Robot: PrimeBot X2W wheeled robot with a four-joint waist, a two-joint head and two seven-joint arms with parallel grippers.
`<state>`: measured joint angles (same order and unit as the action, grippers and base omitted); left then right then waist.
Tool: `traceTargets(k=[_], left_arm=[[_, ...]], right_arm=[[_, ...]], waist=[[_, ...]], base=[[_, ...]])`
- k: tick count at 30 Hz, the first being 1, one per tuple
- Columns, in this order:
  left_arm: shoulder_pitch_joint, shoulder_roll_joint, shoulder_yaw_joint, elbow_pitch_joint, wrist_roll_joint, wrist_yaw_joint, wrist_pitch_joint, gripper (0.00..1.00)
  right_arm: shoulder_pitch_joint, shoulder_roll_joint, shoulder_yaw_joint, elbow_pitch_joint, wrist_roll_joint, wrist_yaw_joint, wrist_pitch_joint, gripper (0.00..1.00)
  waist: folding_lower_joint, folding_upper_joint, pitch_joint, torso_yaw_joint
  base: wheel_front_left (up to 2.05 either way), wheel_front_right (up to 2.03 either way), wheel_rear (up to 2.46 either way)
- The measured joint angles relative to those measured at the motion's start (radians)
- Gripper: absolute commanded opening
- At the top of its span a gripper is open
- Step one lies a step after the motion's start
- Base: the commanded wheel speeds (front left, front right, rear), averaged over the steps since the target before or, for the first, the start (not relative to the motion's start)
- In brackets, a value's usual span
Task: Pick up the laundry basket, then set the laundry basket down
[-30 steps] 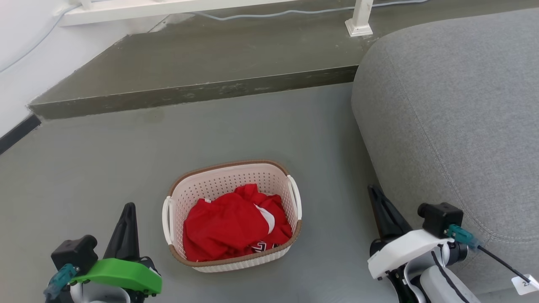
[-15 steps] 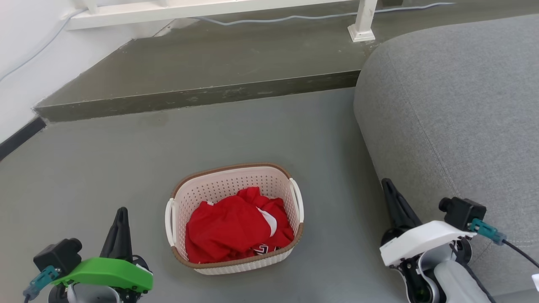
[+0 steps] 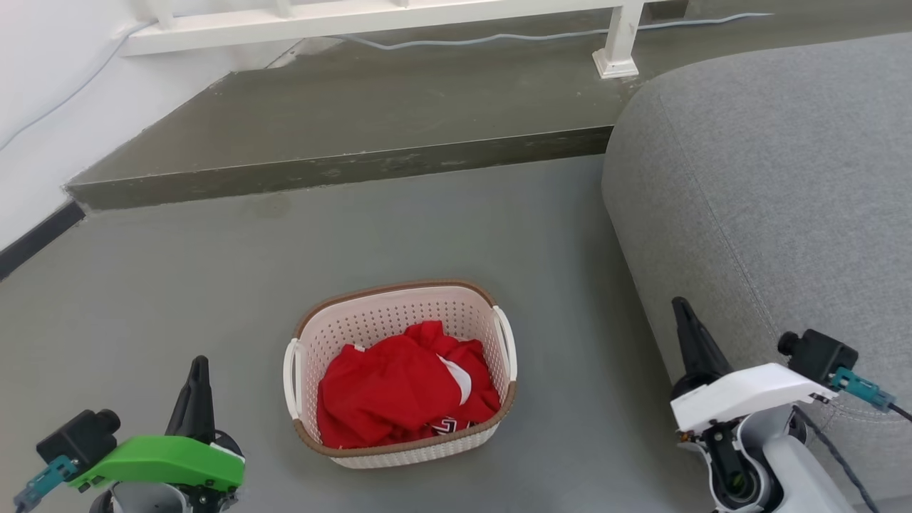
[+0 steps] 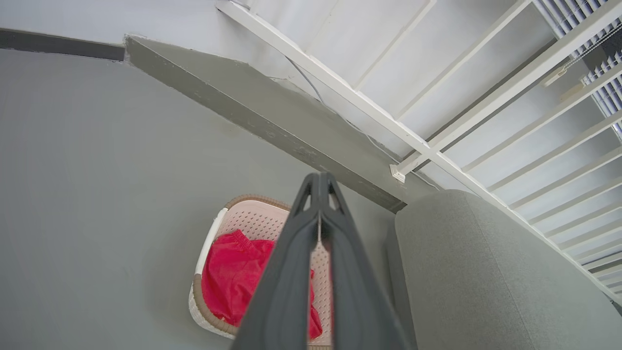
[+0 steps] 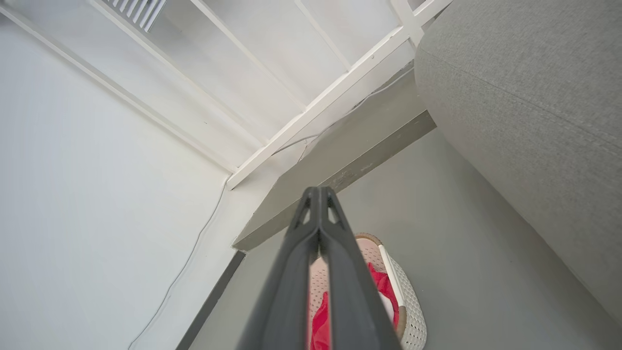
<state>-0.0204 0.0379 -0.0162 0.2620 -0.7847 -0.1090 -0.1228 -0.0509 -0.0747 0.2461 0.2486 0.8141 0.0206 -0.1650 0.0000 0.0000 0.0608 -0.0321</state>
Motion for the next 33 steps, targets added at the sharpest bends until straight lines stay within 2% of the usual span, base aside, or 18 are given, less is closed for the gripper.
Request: traceTargets(k=[33], left_arm=[[-0.012, -0.001, 0.050, 0.008, -0.399, -0.005, 0.120, 0.00]], right_arm=[[0.000, -0.011, -0.146, 0.002, 0.425, 0.042, 0.106, 0.00]], waist=[[0.0000, 0.0000, -0.029, 0.016]], base=[[0.00, 0.00, 0.00]])
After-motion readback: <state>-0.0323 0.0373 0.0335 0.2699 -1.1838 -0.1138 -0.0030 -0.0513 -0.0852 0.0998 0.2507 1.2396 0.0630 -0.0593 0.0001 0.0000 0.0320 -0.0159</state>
